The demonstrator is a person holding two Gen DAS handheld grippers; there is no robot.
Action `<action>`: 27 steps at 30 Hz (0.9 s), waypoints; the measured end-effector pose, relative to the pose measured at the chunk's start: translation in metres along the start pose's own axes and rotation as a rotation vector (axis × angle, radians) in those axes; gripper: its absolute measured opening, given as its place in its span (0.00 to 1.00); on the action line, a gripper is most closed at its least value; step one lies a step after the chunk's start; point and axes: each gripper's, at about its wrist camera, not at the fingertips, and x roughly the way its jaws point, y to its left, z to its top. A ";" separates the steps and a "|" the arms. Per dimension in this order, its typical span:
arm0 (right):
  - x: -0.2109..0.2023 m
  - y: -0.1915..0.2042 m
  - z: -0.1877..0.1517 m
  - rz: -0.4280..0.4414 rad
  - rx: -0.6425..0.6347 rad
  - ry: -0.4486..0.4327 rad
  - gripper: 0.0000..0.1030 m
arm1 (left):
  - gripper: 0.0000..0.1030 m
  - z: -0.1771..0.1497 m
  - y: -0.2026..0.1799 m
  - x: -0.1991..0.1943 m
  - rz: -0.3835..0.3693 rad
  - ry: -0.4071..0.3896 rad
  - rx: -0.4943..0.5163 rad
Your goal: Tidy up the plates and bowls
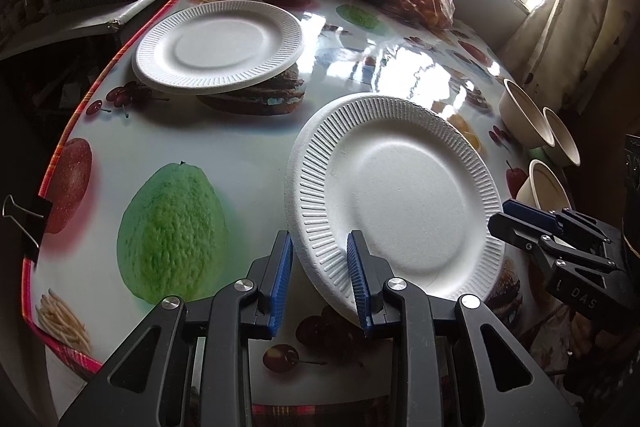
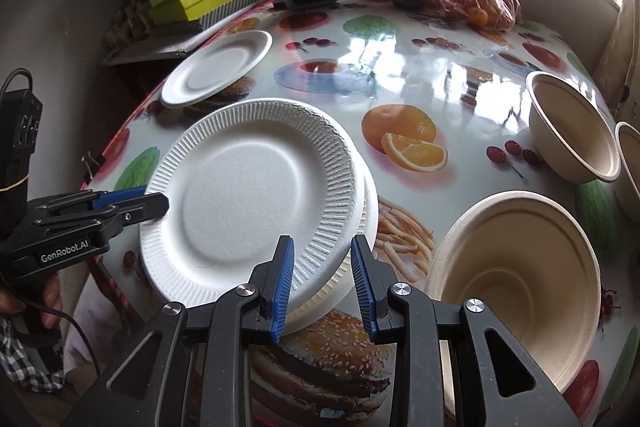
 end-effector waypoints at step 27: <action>0.003 0.004 -0.004 -0.034 -0.021 0.011 0.28 | 0.29 -0.003 -0.003 0.007 0.019 0.034 0.012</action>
